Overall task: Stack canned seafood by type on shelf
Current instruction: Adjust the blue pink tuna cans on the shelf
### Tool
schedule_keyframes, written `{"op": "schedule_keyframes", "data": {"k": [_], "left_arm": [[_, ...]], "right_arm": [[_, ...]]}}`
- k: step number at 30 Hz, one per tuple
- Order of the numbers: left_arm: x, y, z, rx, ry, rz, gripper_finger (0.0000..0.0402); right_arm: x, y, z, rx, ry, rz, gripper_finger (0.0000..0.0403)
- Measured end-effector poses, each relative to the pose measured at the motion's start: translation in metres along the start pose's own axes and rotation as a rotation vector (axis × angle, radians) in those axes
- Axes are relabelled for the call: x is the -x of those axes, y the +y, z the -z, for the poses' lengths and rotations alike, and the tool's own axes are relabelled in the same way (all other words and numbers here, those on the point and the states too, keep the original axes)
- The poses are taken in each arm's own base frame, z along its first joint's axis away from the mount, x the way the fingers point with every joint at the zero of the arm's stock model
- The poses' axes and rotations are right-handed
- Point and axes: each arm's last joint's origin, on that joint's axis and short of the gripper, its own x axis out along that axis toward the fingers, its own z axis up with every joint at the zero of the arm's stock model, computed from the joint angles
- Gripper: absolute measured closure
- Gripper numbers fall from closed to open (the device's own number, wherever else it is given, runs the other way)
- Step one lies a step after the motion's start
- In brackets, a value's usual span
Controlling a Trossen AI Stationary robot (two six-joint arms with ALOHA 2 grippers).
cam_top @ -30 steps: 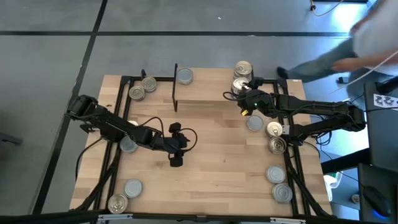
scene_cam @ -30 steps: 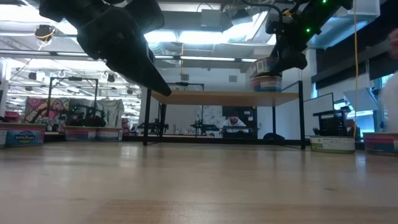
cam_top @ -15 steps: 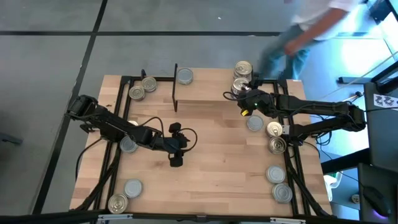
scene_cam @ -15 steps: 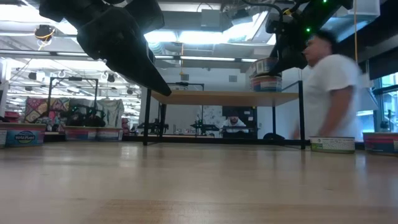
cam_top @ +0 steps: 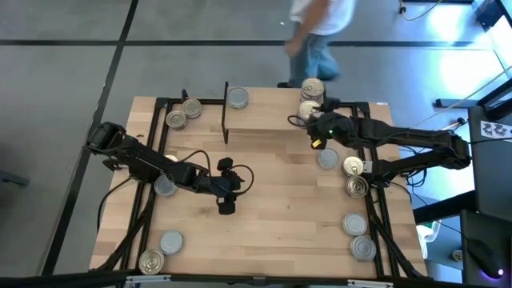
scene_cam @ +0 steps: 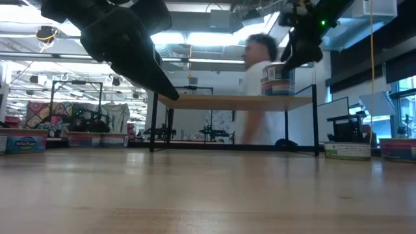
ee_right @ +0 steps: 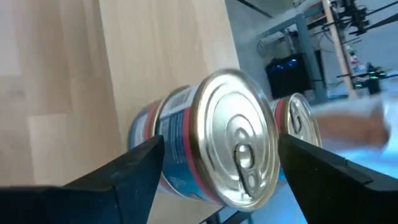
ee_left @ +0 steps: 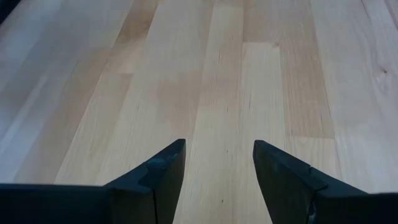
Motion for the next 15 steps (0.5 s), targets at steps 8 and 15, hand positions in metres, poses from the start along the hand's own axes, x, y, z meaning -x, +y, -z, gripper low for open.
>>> {"op": "schedule_keyframes", "data": {"k": [8,15], "left_arm": [[0.000,0.000,0.000,0.001,0.000,0.000,0.0214],[0.000,0.000,0.000,0.004,-0.002,0.000,0.0214]], "right_arm": [[0.010,-0.010,-0.009,-0.100,-0.057,-0.072,0.0093],[-0.002,-0.001,-0.017,-0.153,-0.073,-0.164,0.0093]]}}
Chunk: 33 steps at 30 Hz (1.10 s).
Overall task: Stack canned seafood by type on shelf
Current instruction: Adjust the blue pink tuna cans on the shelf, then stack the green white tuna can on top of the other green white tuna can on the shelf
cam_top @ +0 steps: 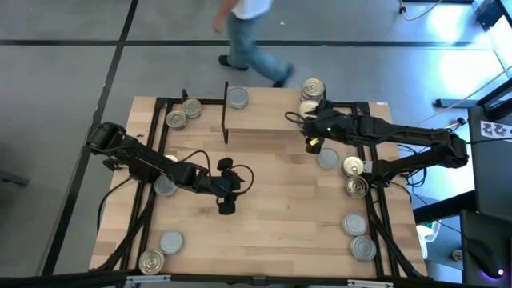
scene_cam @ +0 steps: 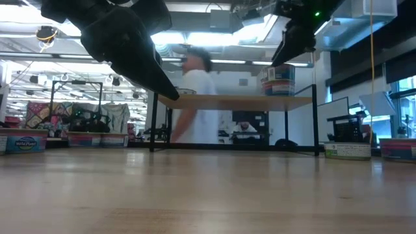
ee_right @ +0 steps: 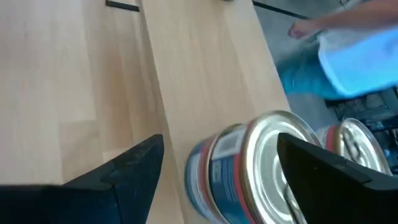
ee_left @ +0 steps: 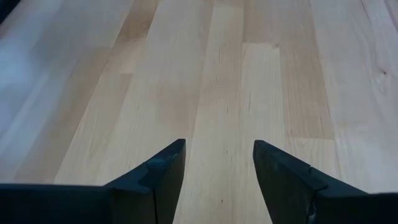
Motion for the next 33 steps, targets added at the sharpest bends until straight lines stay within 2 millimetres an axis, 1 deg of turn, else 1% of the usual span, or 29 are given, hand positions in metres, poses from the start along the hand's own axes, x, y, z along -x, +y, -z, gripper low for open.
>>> {"op": "schedule_keyframes", "data": {"k": [9,13,16,19,23,27,30,33], "left_arm": [[0.000,0.000,-0.001,0.012,-0.007,0.002,0.0214],[0.000,0.000,-0.001,0.020,-0.006,0.001,0.0214],[0.000,0.000,-0.001,0.020,-0.005,0.001,0.0214],[0.000,0.000,0.000,0.018,-0.002,0.000,0.0214],[0.000,0.000,0.000,0.018,0.000,0.000,0.0214],[0.000,0.000,0.000,0.017,0.000,0.000,0.0214],[0.000,0.000,0.000,0.017,0.000,0.000,0.0214],[0.000,0.000,-0.001,0.013,-0.006,0.002,0.0214]], "right_arm": [[-0.046,0.012,-0.014,0.094,0.064,0.213,0.0093],[-0.065,0.019,-0.012,0.171,0.159,0.315,0.0093],[-0.072,0.022,-0.008,0.214,0.234,0.382,0.0093],[-0.073,0.022,-0.006,0.230,0.259,0.397,0.0093],[-0.068,0.020,-0.005,0.242,0.267,0.395,0.0093],[-0.065,0.019,-0.006,0.229,0.243,0.383,0.0093],[-0.060,0.027,-0.014,0.221,0.181,0.369,0.0093],[-0.048,0.040,-0.027,0.243,0.116,0.341,0.0093]]}}
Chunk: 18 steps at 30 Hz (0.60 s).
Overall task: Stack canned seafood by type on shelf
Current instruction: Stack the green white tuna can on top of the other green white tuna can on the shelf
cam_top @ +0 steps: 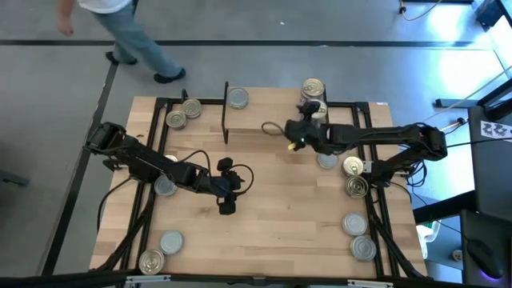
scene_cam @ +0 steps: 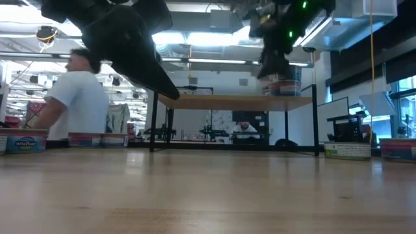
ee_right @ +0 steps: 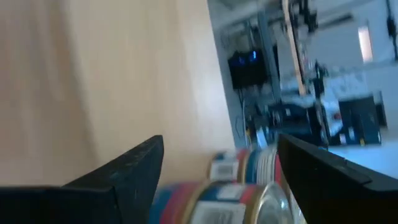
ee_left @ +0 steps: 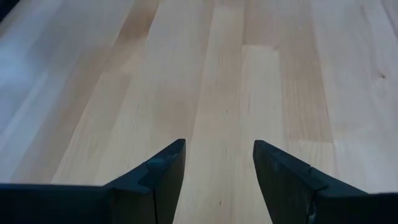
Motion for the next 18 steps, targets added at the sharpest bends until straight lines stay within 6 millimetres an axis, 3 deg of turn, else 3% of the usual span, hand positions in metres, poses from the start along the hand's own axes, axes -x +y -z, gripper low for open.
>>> {"op": "schedule_keyframes", "data": {"k": [7,14,18], "left_arm": [[-0.001,-0.001,-0.003,0.013,-0.033,0.008,0.0214],[-0.004,-0.018,0.000,0.009,-0.062,0.050,0.0214],[-0.007,-0.033,0.009,0.026,-0.051,0.062,0.0214]], "right_arm": [[0.053,0.017,-0.030,-0.020,-0.219,-0.097,0.0093],[0.093,0.051,-0.037,-0.077,-0.392,-0.439,0.0093],[0.108,0.064,-0.038,-0.123,-0.414,-0.548,0.0093]]}}
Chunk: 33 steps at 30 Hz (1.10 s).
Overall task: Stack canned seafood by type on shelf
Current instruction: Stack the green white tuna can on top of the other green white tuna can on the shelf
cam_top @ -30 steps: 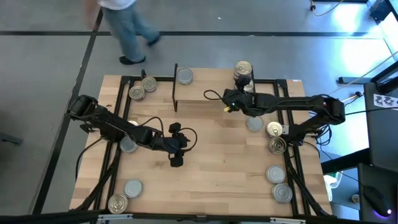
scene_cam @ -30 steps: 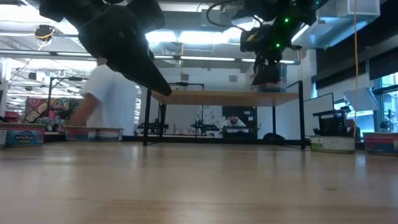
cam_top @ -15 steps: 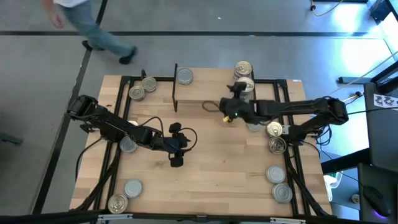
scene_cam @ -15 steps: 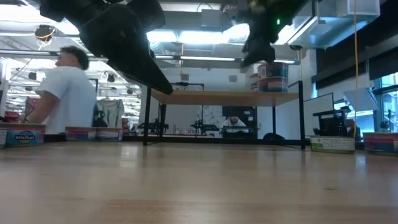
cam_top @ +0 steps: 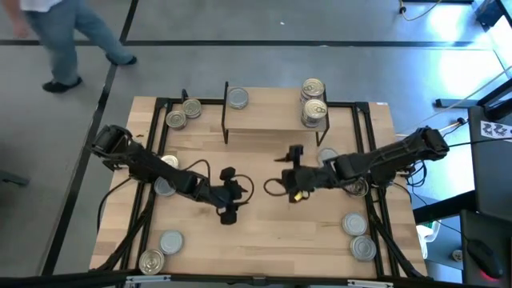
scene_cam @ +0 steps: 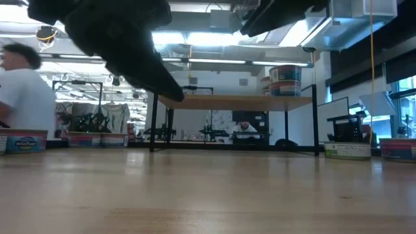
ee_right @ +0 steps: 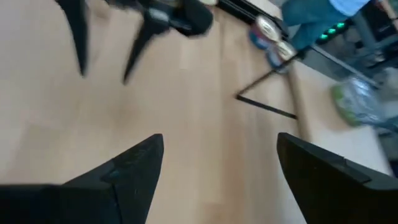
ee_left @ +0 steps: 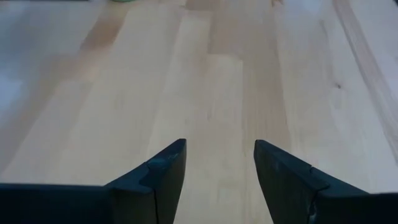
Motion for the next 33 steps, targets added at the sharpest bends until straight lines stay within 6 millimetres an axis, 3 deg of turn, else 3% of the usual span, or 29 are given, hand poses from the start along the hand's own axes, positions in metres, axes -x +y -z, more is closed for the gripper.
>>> {"op": "schedule_keyframes", "data": {"k": [8,16,26,33], "left_arm": [[0.002,-0.038,0.026,0.075,0.040,0.036,0.0214],[0.020,-0.076,0.050,0.139,0.032,0.063,0.0214],[0.037,-0.100,0.052,0.144,0.007,0.124,0.0214],[0.021,-0.107,0.054,0.128,0.025,0.095,0.0214]], "right_arm": [[0.012,0.022,-0.004,-0.150,-0.028,-0.067,0.0093],[0.022,0.041,-0.006,-0.225,-0.043,-0.127,0.0093],[0.008,0.079,0.002,-0.233,0.029,-0.172,0.0093],[-0.010,0.115,0.014,-0.160,0.106,-0.192,0.0093]]}}
